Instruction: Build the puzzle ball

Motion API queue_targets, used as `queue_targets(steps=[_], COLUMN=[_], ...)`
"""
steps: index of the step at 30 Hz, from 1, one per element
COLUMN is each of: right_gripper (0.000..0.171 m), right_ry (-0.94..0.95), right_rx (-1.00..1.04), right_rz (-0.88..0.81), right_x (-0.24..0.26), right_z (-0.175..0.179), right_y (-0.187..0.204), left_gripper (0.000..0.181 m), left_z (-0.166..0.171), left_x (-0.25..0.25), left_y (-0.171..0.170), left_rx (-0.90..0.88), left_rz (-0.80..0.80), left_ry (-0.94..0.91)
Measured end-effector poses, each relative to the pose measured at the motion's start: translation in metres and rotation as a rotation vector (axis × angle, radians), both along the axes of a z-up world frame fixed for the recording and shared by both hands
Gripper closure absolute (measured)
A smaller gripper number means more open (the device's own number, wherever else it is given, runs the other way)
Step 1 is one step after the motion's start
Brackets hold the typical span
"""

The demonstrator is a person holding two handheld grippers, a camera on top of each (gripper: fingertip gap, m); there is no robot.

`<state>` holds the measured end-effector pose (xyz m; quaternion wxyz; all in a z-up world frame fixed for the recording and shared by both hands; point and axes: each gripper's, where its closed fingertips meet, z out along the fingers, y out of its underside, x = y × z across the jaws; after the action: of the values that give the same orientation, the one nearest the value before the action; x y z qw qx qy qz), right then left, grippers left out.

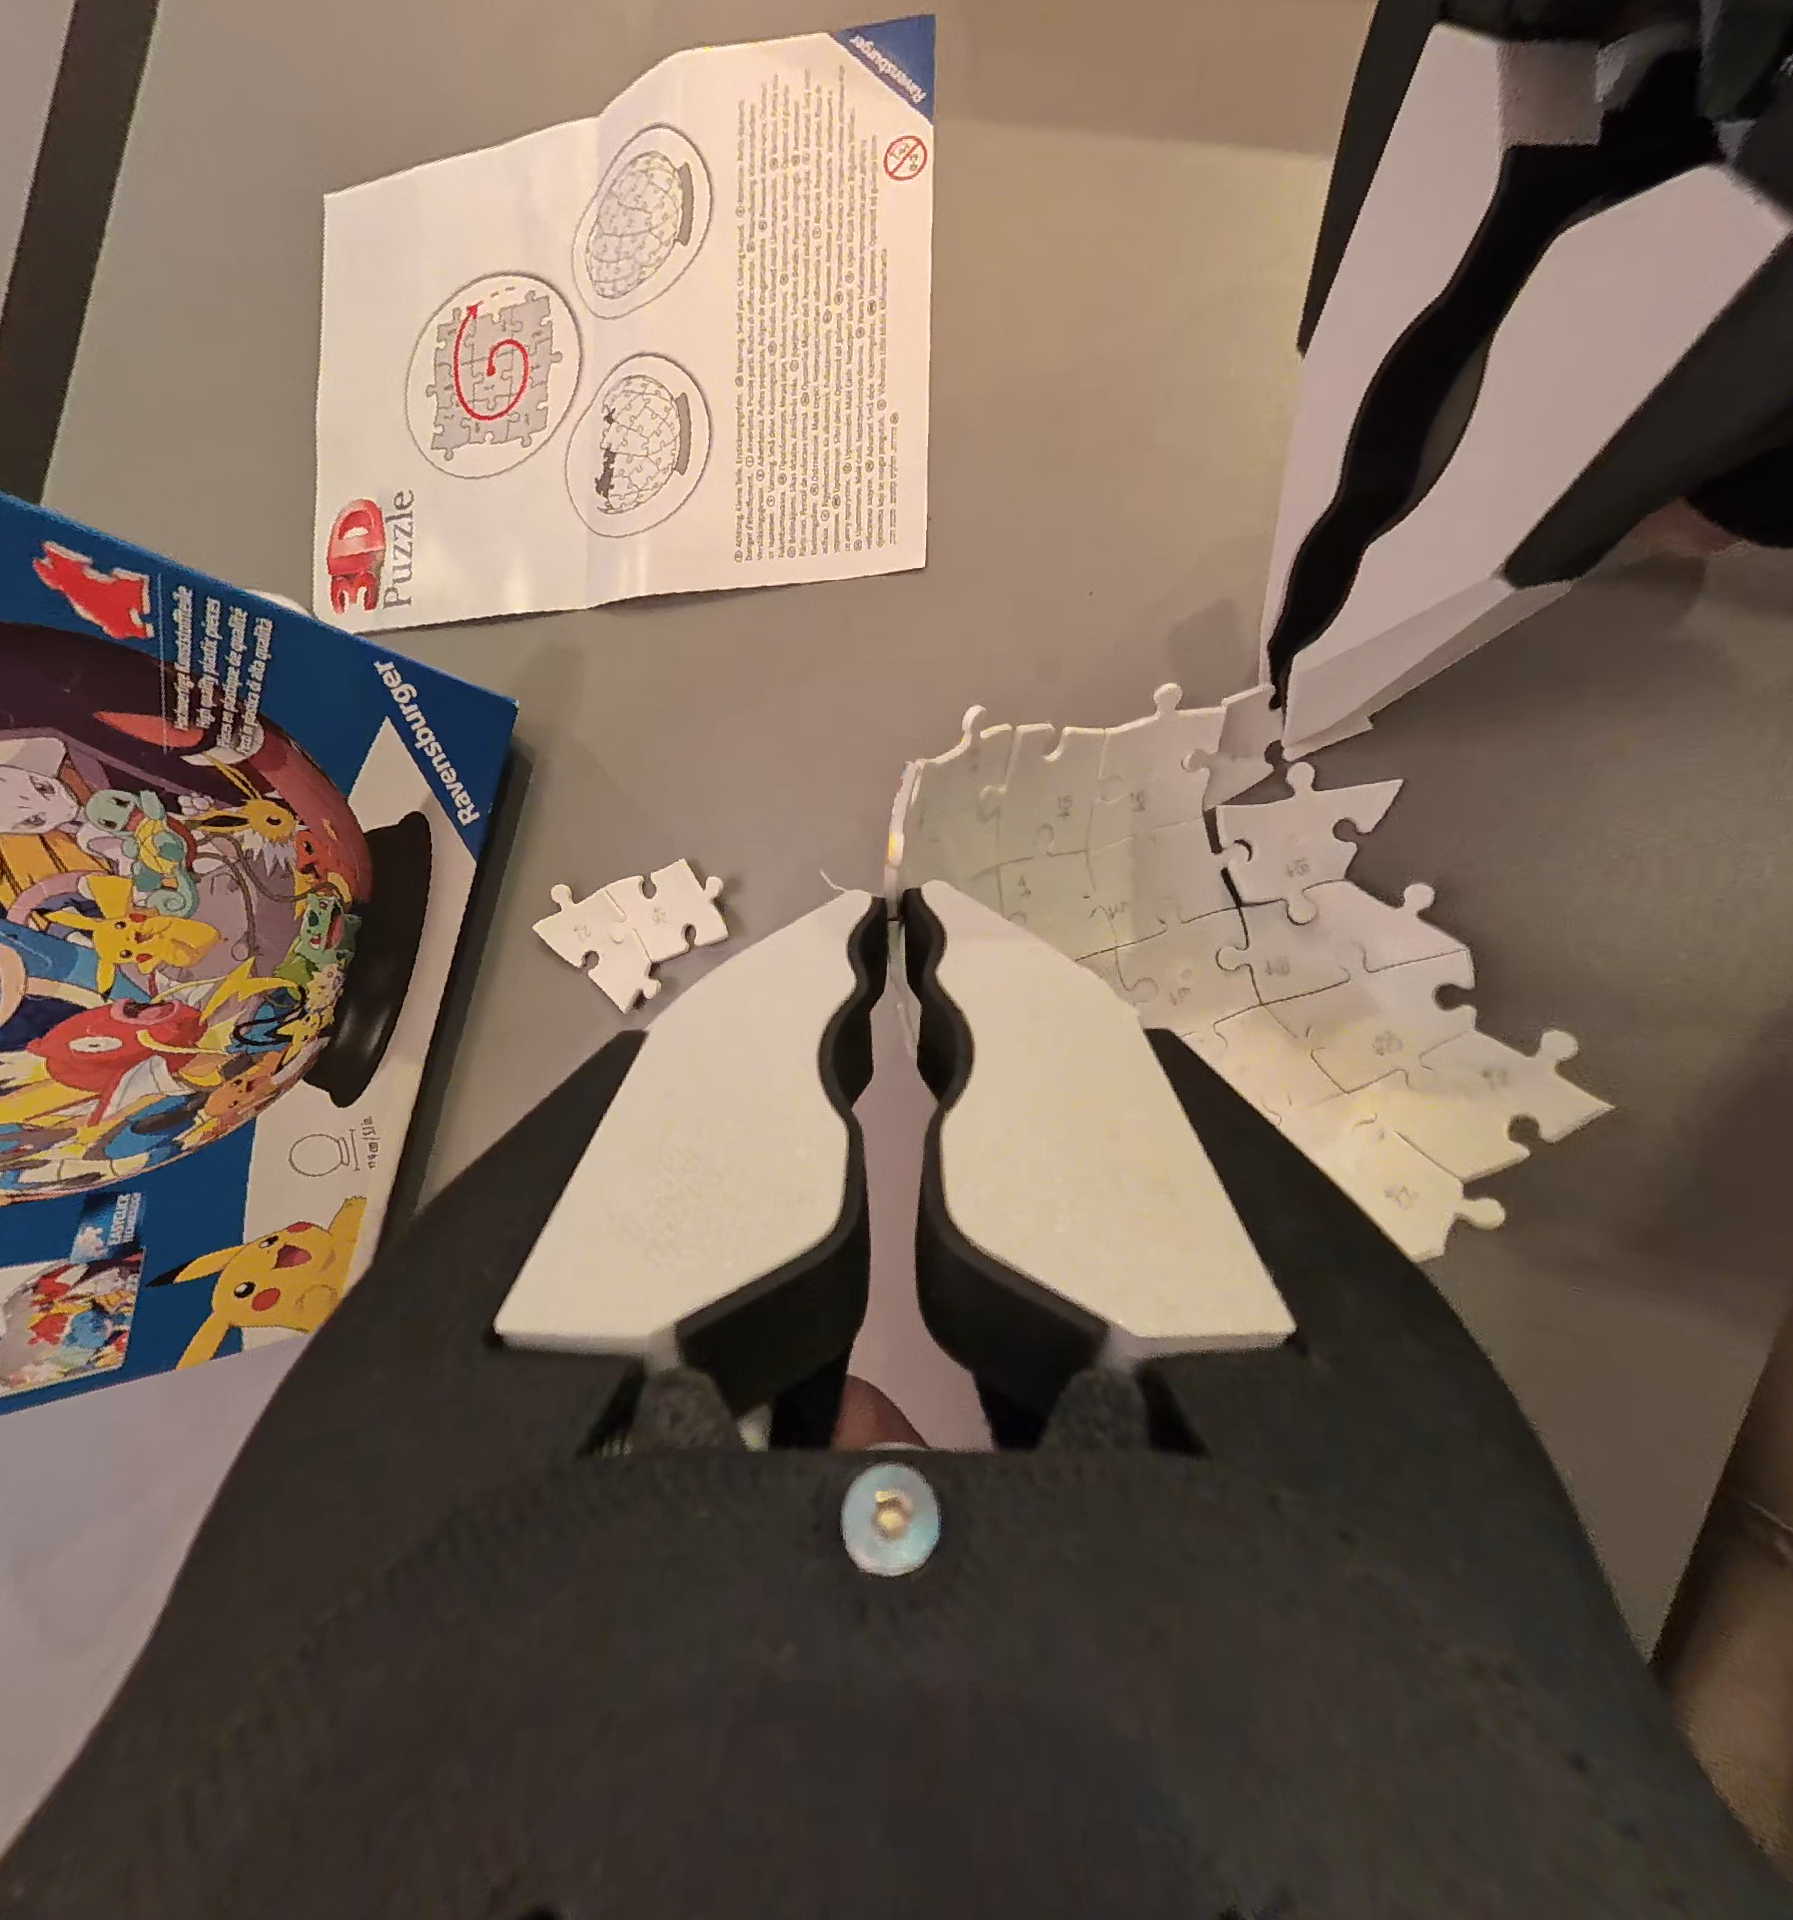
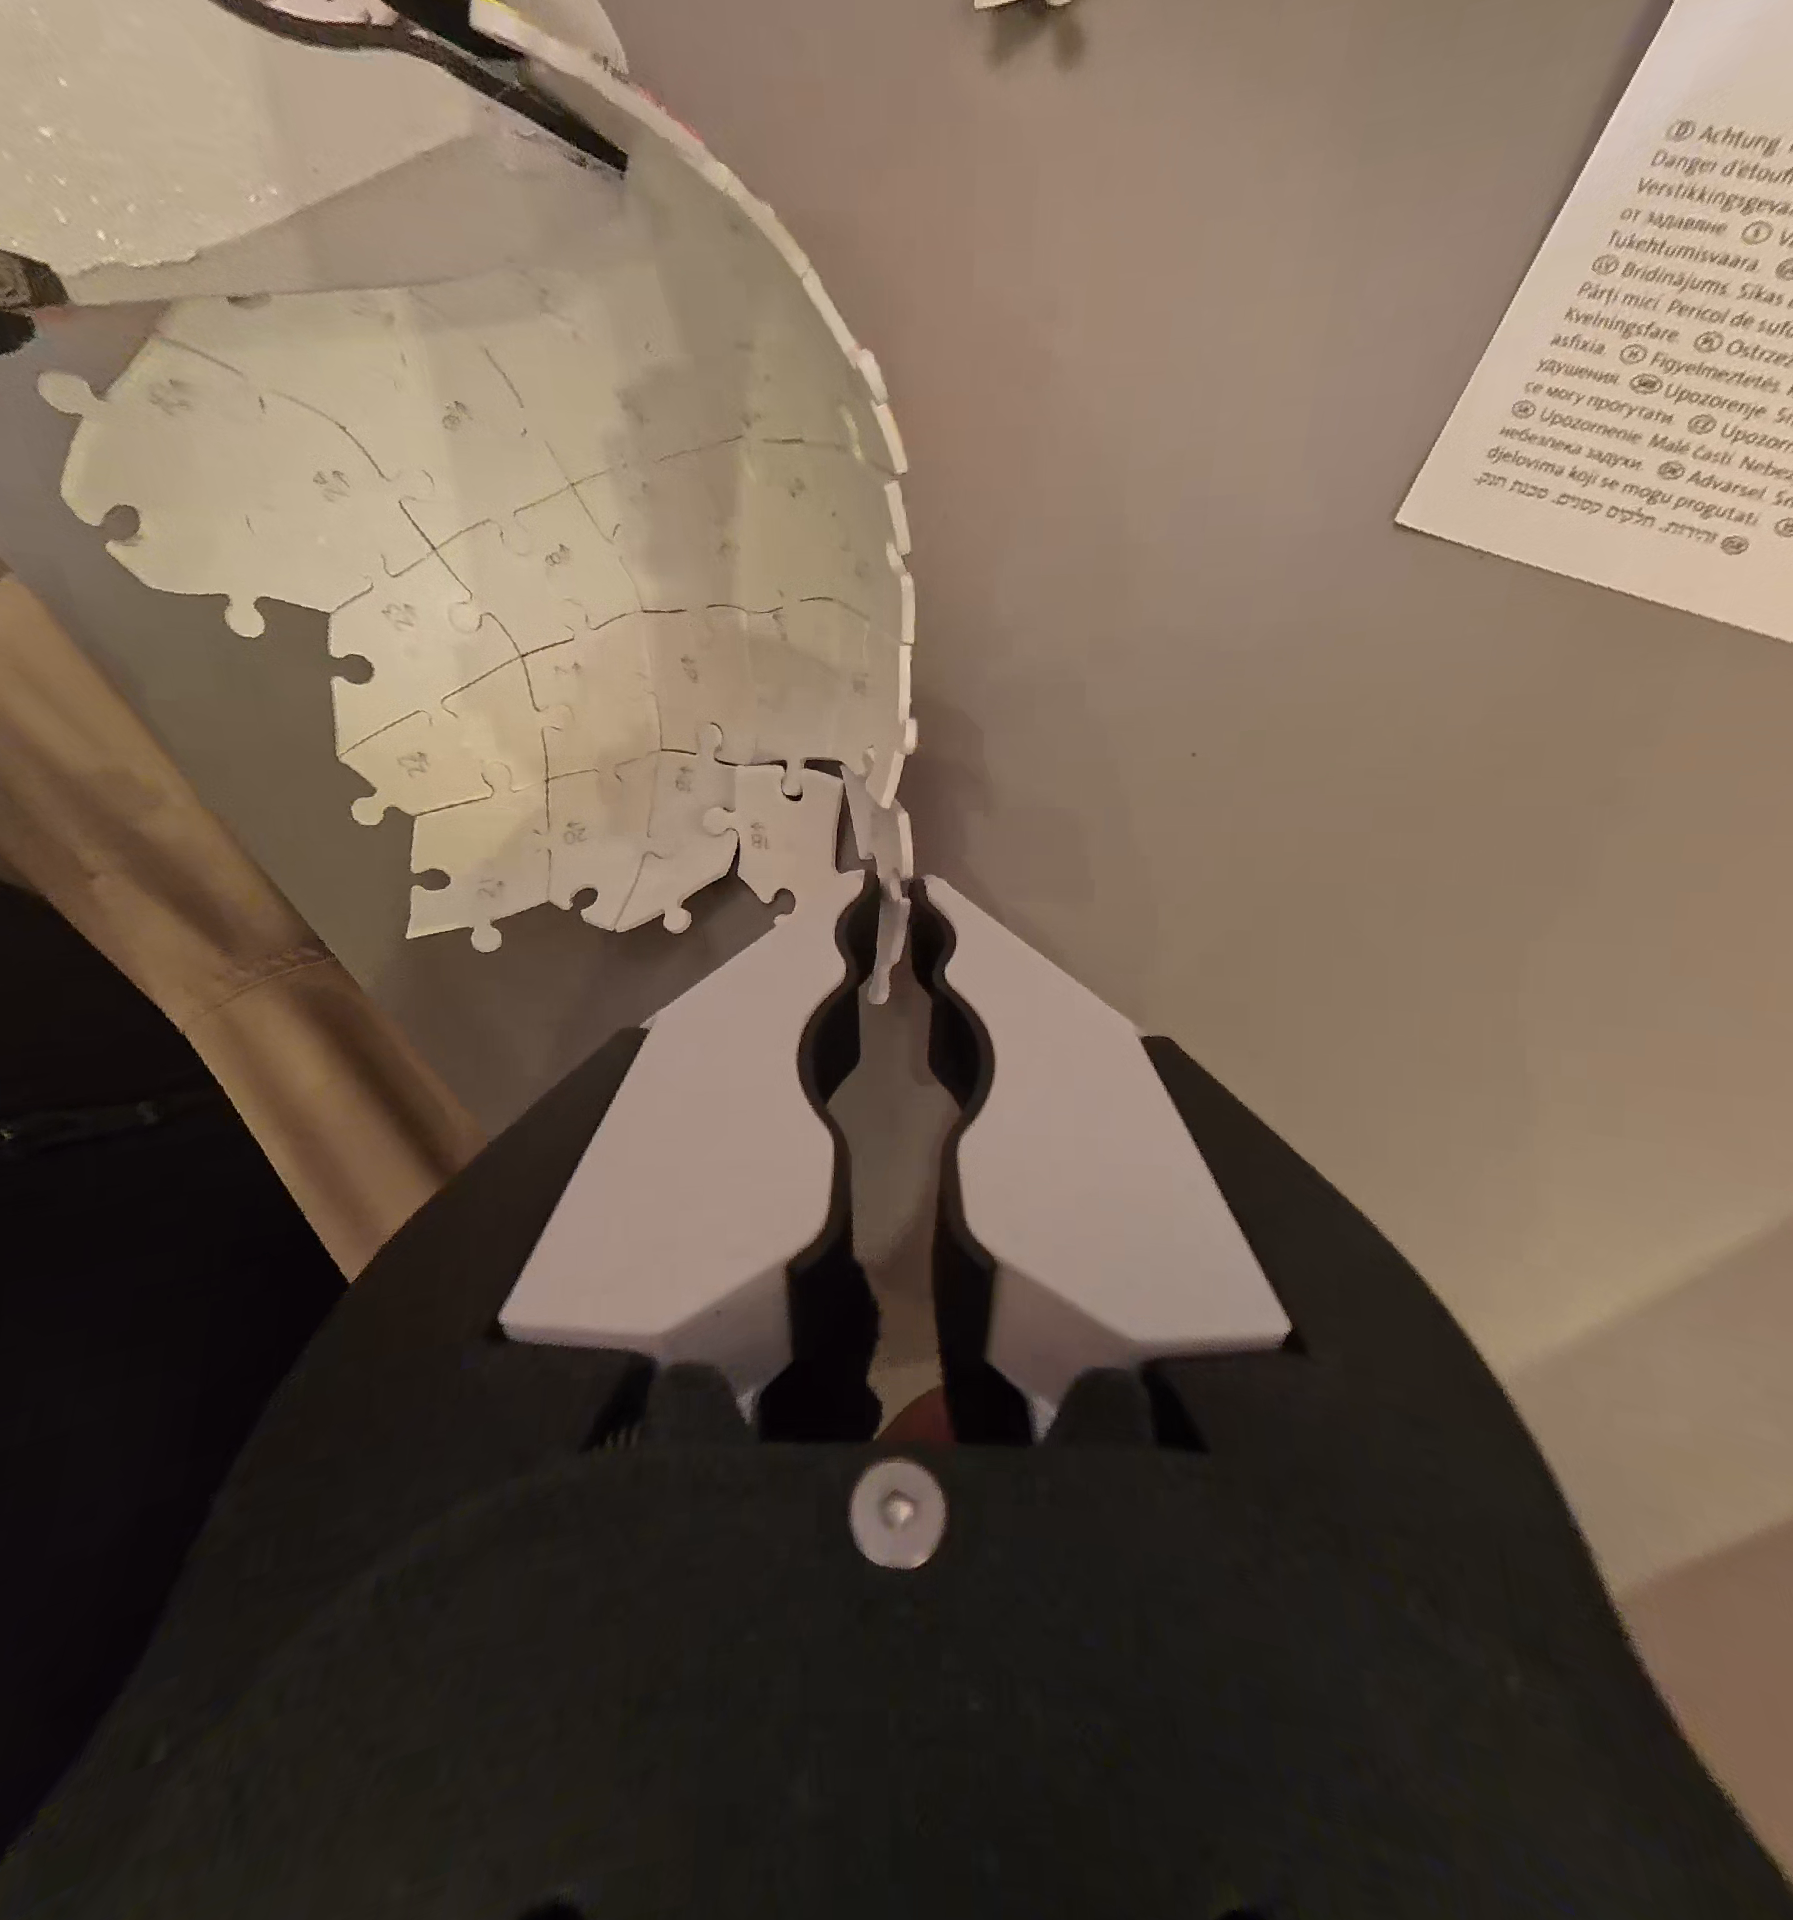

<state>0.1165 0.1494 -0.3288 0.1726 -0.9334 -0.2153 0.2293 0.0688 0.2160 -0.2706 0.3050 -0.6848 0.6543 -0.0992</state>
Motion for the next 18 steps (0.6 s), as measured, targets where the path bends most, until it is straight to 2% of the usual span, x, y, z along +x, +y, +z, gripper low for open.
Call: queue_targets(steps=[5, 18], right_gripper=[0.161, 0.157], right_ry=[0.037, 0.074], right_rx=[-0.008, -0.003], right_rz=[-0.016, -0.024], right_x=[-0.005, -0.01], right_z=[-0.003, -0.001], right_y=[-0.004, -0.01], left_gripper=[0.178, 0.178], left_z=[0.002, 0.002], left_x=[0.006, 0.013], left_y=[-0.002, -0.005], left_rx=[0.04, 0.1], left_rz=[-0.05, -0.119], left_ry=[0.043, 0.114])
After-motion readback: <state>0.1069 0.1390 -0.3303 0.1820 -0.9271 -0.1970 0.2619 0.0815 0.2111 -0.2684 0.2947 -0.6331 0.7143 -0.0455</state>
